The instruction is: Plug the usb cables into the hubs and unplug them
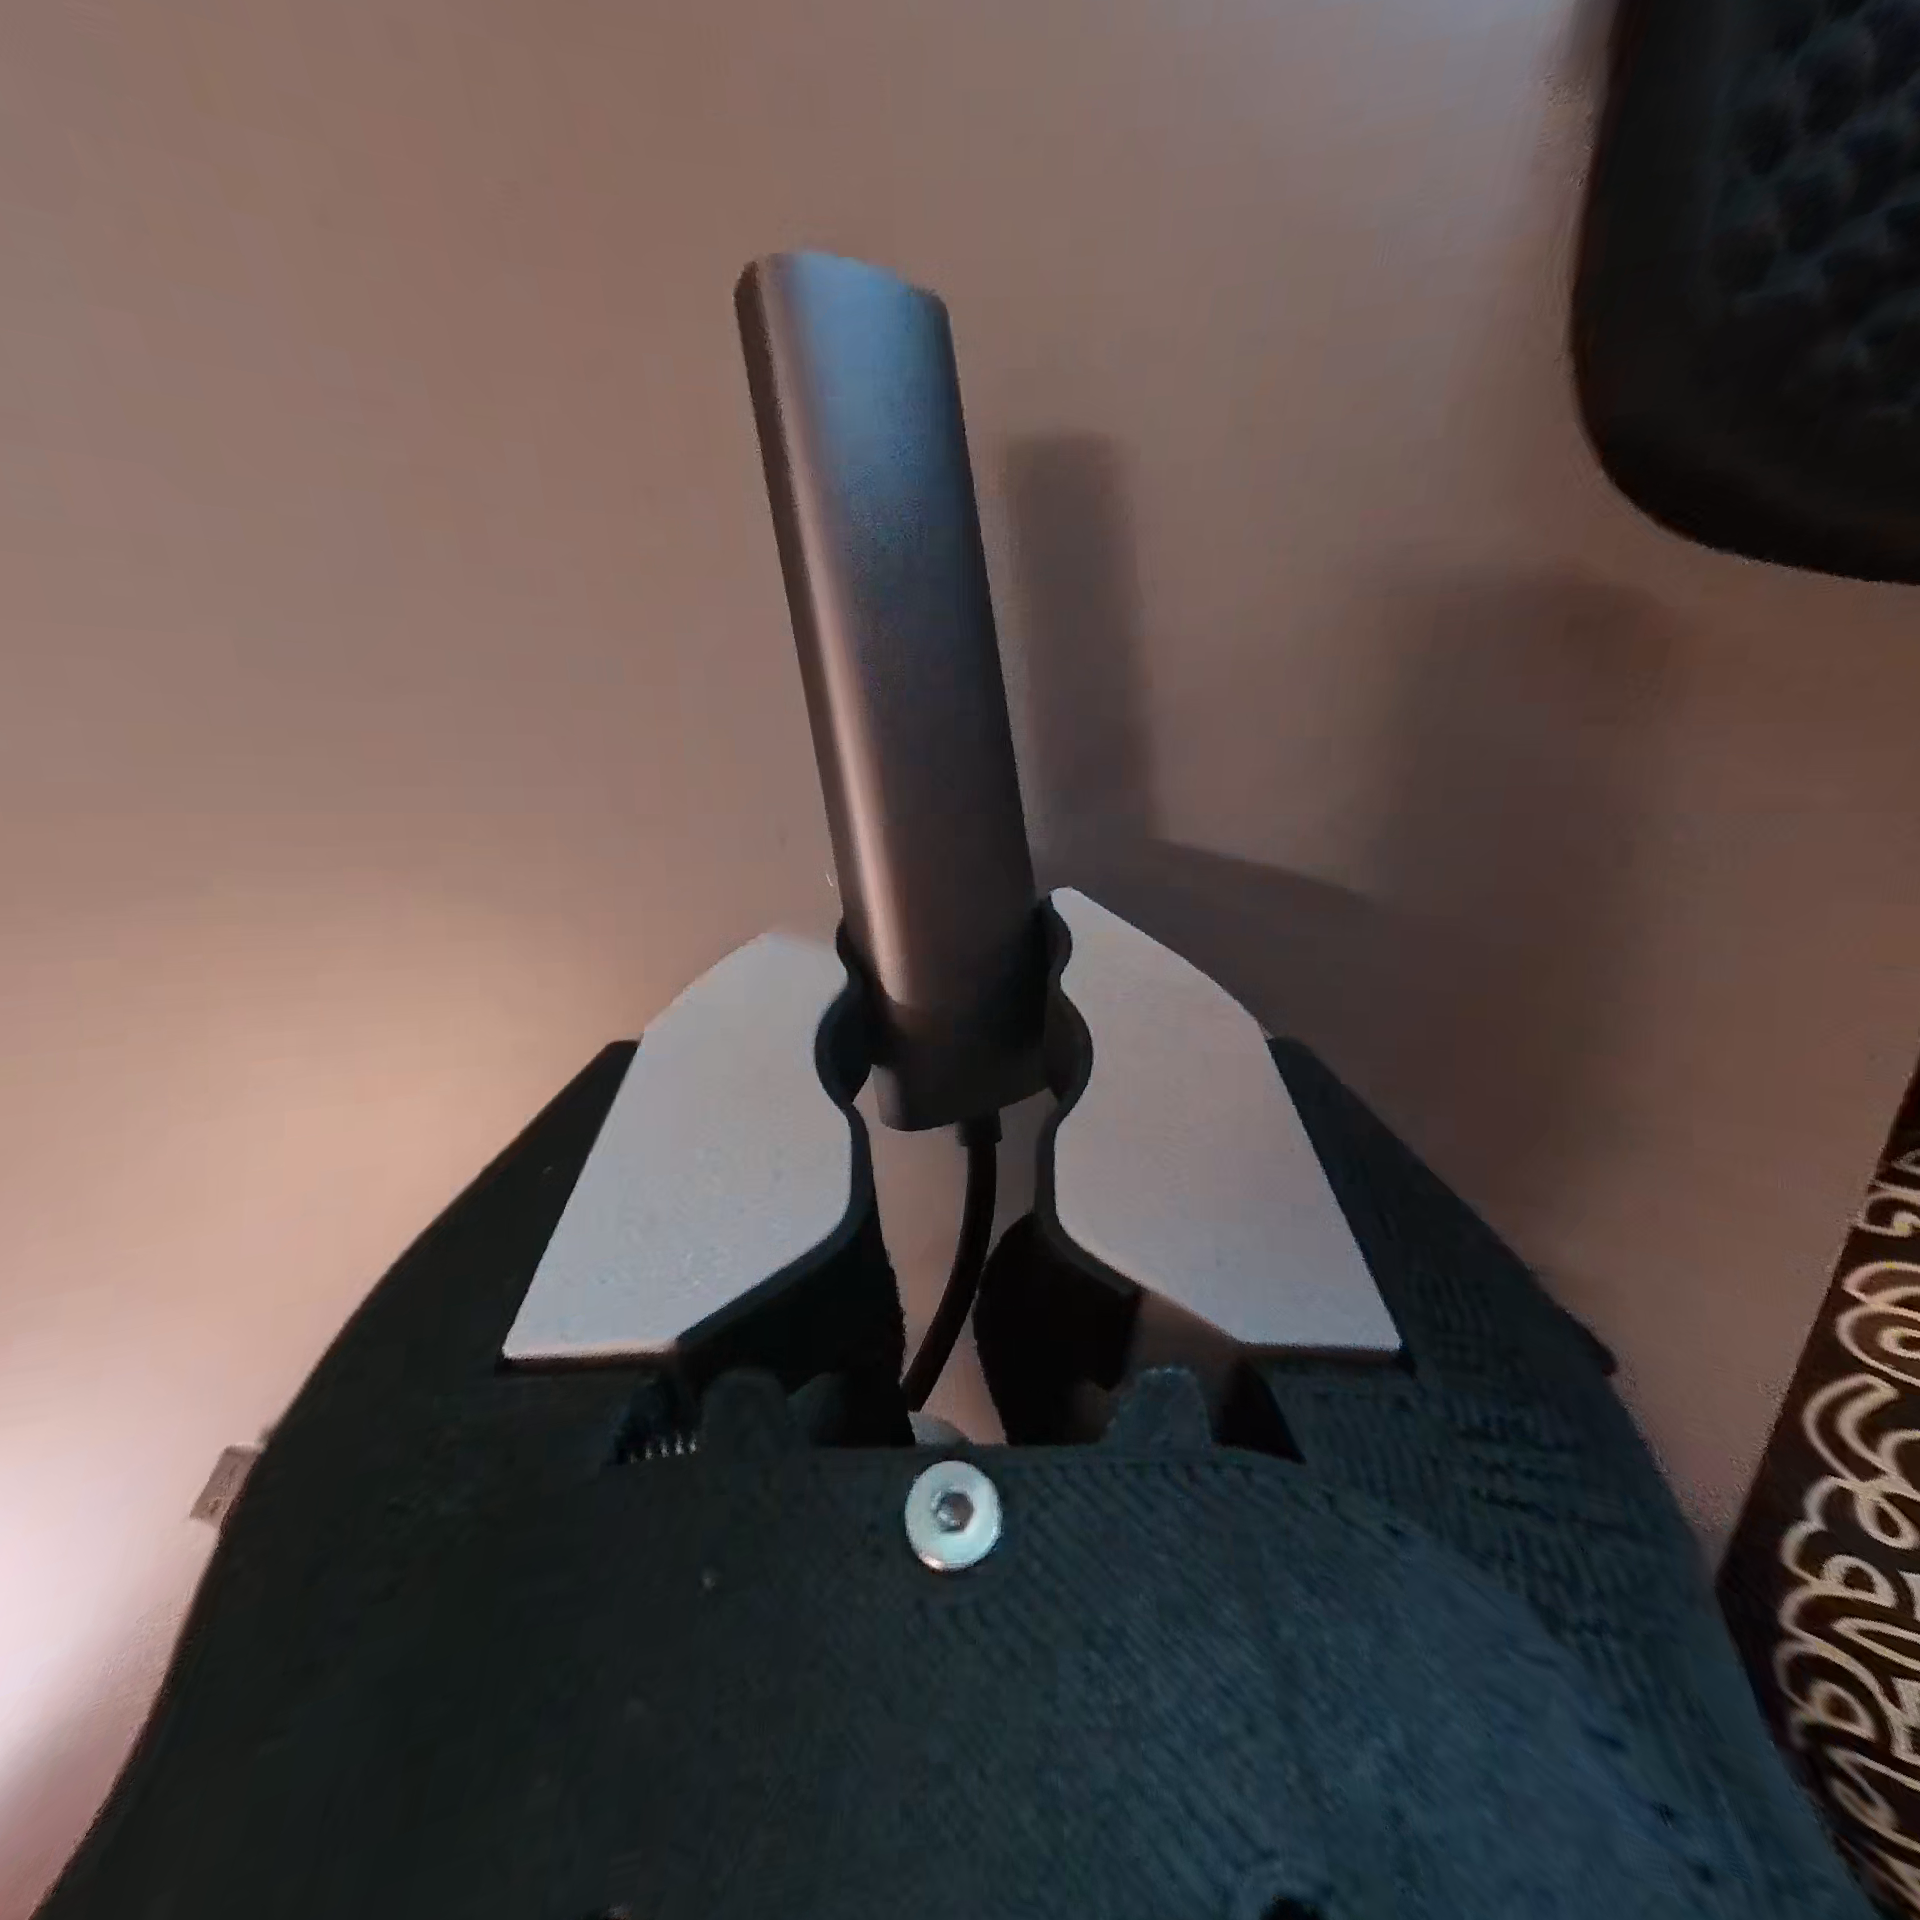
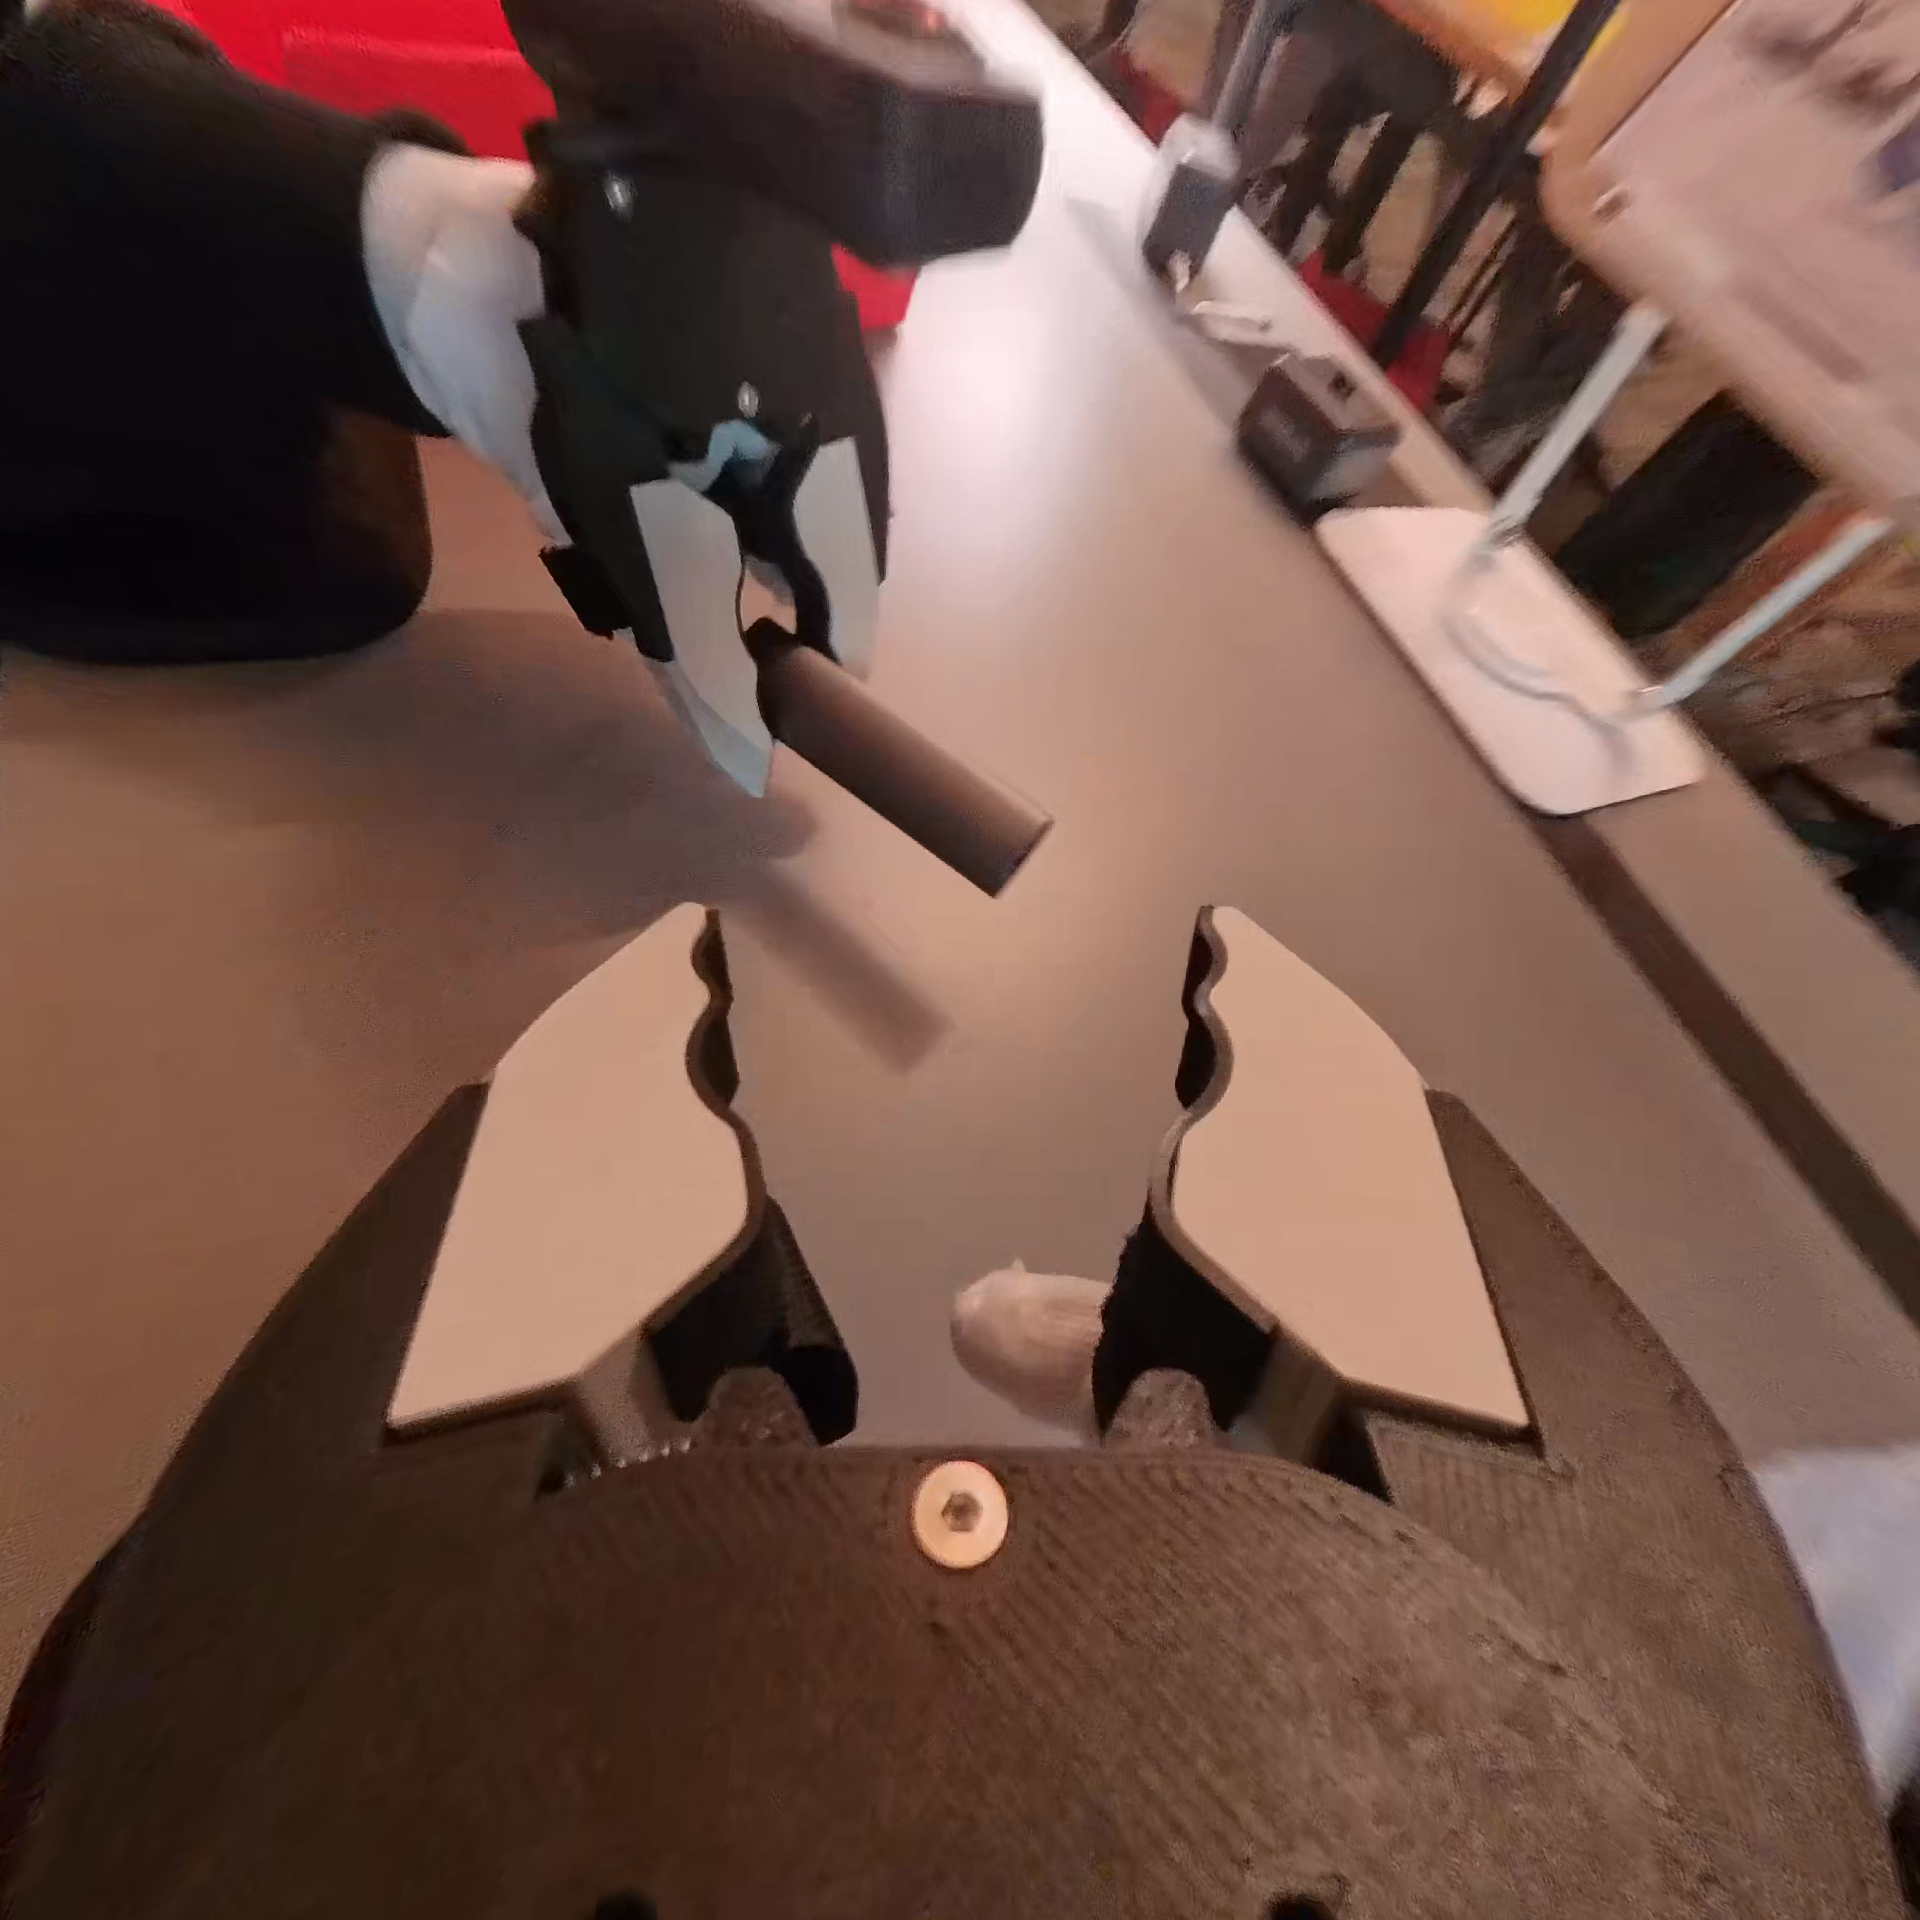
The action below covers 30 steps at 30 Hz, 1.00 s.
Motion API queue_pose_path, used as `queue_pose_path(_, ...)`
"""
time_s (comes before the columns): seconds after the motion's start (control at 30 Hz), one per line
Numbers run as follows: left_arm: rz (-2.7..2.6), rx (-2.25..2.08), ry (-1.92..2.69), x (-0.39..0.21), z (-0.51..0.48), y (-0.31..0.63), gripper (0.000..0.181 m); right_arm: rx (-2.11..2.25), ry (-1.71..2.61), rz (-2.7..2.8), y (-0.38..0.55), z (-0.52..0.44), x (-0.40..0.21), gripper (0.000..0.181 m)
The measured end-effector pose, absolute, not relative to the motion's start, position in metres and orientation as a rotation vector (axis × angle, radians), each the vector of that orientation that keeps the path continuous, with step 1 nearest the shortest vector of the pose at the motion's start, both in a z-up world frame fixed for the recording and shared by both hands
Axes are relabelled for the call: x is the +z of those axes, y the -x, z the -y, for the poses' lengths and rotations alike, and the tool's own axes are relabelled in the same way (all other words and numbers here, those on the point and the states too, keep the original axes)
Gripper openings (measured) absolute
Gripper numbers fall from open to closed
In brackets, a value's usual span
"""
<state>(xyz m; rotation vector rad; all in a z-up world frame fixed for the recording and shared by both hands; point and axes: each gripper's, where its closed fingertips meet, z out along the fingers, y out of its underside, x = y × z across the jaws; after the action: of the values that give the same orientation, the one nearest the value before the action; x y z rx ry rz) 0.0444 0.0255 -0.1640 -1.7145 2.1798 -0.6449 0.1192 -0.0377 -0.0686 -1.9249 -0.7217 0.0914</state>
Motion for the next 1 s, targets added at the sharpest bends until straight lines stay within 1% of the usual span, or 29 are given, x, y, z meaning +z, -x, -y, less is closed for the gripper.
queue_pose_path(0.07,-2.133,-0.703,1.56,-0.15,-0.021,-0.056,0.029,0.19,1.957,0.647,-0.109,0.02,-0.084,0.089)
queue_pose_path(0.1,-2.103,-0.747,1.481,-0.141,-0.016,-0.062,0.029,0.255,1.966,0.569,-0.108,0.013,-0.086,0.088)
queue_pose_path(0.2,-2.059,-0.81,1.252,-0.117,-0.001,-0.071,0.029,0.567,1.862,0.342,-0.1,0.004,-0.07,0.078)
queue_pose_path(0.23,-2.061,-0.804,1.203,-0.113,0.004,-0.072,0.029,0.654,1.815,0.295,-0.098,0.005,-0.062,0.071)
queue_pose_path(0.27,-2.055,-0.788,1.163,-0.111,0.007,-0.073,0.029,0.713,1.792,0.285,-0.095,0.008,-0.057,0.059)
queue_pose_path(0.33,-2.064,-0.74,1.131,-0.113,0.01,-0.074,0.029,0.723,1.793,0.341,-0.09,0.013,-0.058,0.026)
queue_pose_path(0.37,-2.076,-0.724,1.127,-0.116,0.011,-0.074,0.029,0.729,1.785,0.4,-0.086,0.018,-0.058,0.021)
queue_pose_path(0.5,-2.055,-0.825,1.156,-0.117,0.017,-0.078,0.027,0.677,1.775,0.464,-0.084,0.024,-0.052,0.018)
queue_pose_path(0.63,-1.891,-1.064,1.174,-0.089,0.012,-0.08,0.034,0.539,1.706,0.43,-0.102,0.026,-0.031,0.017)
queue_pose_path(0.8,-1.629,-1.314,1.193,-0.053,-0.005,-0.08,0.063,0.359,1.5,0.289,-0.148,0.052,0.028,0.017)
queue_pose_path(0.9,-1.466,-1.474,1.146,-0.032,-0.009,-0.079,0.087,0.21,1.332,0.199,-0.18,0.085,0.072,0.017)
queue_pose_path(1.0,-1.354,-1.572,1.158,-0.021,-0.015,-0.08,0.104,0.047,1.183,0.113,-0.21,0.127,0.108,0.017)
